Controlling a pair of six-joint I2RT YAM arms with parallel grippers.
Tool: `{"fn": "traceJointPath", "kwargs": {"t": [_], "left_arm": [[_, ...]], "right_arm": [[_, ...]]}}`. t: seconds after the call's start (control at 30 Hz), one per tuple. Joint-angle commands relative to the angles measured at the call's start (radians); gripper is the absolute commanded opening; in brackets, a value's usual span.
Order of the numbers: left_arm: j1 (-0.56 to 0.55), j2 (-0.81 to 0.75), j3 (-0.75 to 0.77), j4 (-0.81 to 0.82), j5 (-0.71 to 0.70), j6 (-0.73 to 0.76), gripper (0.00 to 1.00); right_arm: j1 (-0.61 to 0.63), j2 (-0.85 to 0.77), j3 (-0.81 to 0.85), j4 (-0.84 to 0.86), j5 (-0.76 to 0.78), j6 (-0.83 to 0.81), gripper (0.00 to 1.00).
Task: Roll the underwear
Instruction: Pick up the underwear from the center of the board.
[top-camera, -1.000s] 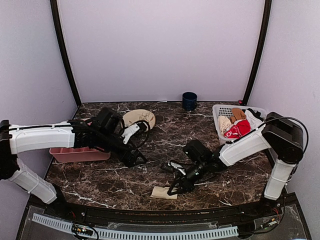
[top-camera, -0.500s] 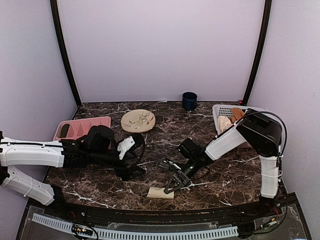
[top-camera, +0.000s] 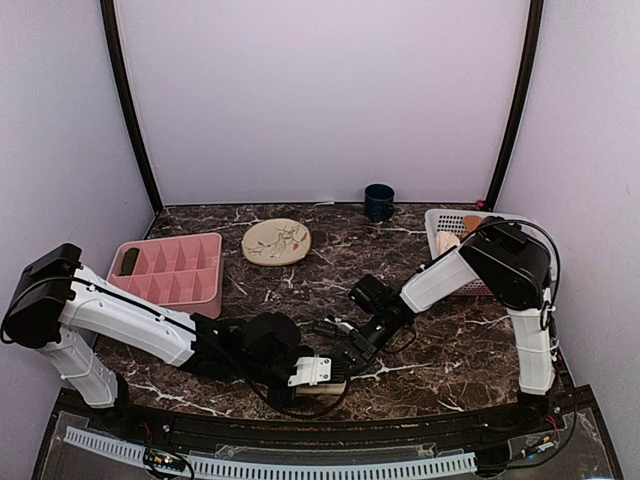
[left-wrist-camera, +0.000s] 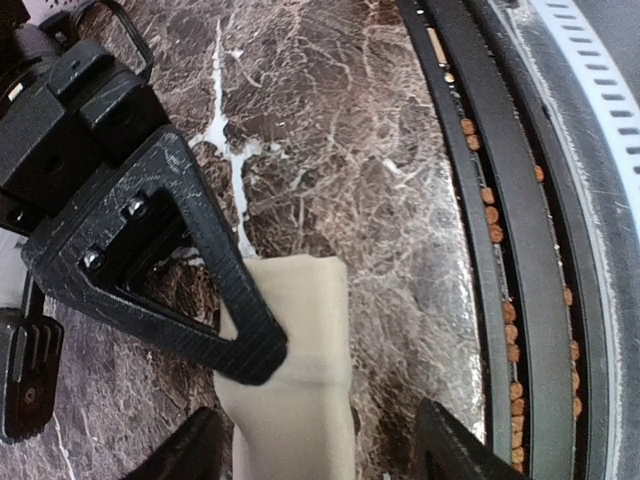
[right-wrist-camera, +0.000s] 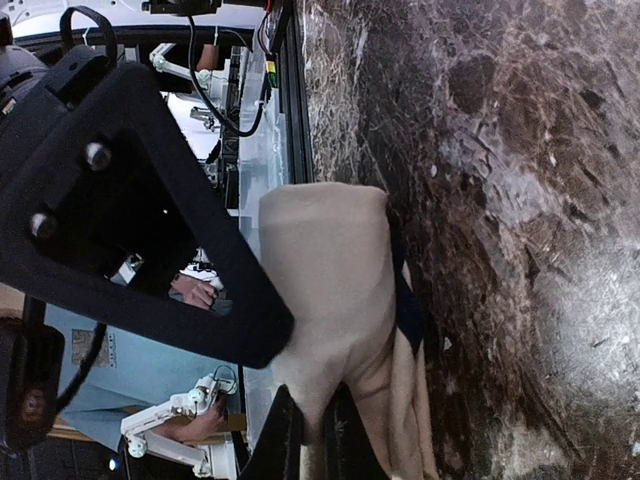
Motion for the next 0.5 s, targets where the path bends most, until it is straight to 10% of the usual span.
{"fn": "traceJointPath", "kwargs": {"t": [0.0, 0.27, 0.47], "left_arm": [[-0.014, 0.062, 0.046, 0.020, -0.073, 0.082, 0.62], [-0.020, 0.191, 0.067, -0.036, -0.060, 0.077, 0.39], [-0.022, 0.213, 0.058, -0.094, -0.016, 0.027, 0.21]], "right_arm": [[-0.022, 0.080, -0.013, -0.024, 0.161, -0.048, 0.00], [-0.022, 0.067, 0.001, -0.043, 0.168, -0.054, 0.00], [-0.026, -0.001, 0.009, -0.072, 0.220, -0.078, 0.23]]}}
